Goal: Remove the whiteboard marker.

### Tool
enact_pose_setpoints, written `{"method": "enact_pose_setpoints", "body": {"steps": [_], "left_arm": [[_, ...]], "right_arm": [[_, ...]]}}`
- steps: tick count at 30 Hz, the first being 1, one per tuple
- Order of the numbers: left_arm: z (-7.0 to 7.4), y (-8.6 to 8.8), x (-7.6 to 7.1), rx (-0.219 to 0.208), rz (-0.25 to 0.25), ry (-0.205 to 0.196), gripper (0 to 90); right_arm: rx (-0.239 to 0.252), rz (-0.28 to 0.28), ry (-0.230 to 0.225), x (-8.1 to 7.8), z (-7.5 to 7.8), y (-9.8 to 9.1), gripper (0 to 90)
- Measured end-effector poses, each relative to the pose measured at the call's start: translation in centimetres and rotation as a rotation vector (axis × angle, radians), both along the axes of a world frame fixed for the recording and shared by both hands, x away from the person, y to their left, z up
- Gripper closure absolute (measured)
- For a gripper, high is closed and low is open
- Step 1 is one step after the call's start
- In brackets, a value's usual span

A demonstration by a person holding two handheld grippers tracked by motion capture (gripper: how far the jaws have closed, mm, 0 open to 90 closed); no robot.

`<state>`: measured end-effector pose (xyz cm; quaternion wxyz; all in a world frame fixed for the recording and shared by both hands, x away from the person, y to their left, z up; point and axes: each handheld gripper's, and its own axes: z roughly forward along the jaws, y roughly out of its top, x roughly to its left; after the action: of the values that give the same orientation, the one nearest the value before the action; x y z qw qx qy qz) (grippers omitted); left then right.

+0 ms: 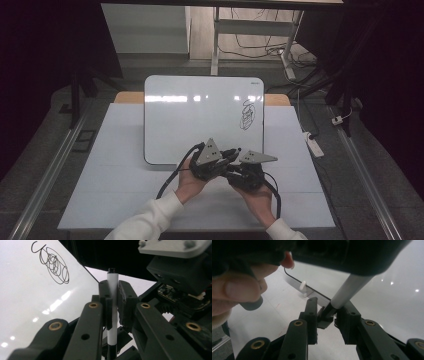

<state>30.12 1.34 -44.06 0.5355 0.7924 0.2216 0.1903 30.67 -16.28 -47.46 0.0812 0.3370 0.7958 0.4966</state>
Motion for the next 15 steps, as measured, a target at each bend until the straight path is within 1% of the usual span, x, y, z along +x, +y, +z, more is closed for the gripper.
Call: {"method": "enact_pose_setpoints", "body": {"steps": [4, 8, 9, 11, 13, 14, 15], "left_arm": [[0.06, 0.0, -0.03, -0.003, 0.0, 0.003, 81.8], [0.01, -0.15, -0.1, 0.002, 0.0, 0.001, 81.5], [-0.01, -0.24, -0.14, 0.0, 0.0, 0.002, 81.4], [-0.03, -0.31, -0.17, -0.005, -0.004, 0.006, 80.6], [-0.03, -0.34, -0.18, -0.011, -0.007, 0.008, 78.7], [0.05, -0.3, -0.21, -0.016, -0.019, 0.013, 77.3], [0.05, -0.3, -0.21, -0.016, -0.019, 0.013, 73.2]], "right_arm": [[0.016, -0.013, 0.034, 0.27, -0.07, -0.26, 74.1], [0.021, -0.018, 0.048, 0.44, -0.14, -0.36, 75.5], [0.025, -0.022, 0.059, 0.55, -0.22, -0.51, 76.6], [0.029, -0.024, 0.066, 0.66, -0.28, -0.61, 77.2], [0.027, -0.026, 0.062, 0.68, -0.31, -0.68, 77.4], [0.021, -0.022, 0.057, 0.67, -0.31, -0.68, 77.5], [0.021, -0.022, 0.057, 0.67, -0.31, -0.68, 77.5]]}}
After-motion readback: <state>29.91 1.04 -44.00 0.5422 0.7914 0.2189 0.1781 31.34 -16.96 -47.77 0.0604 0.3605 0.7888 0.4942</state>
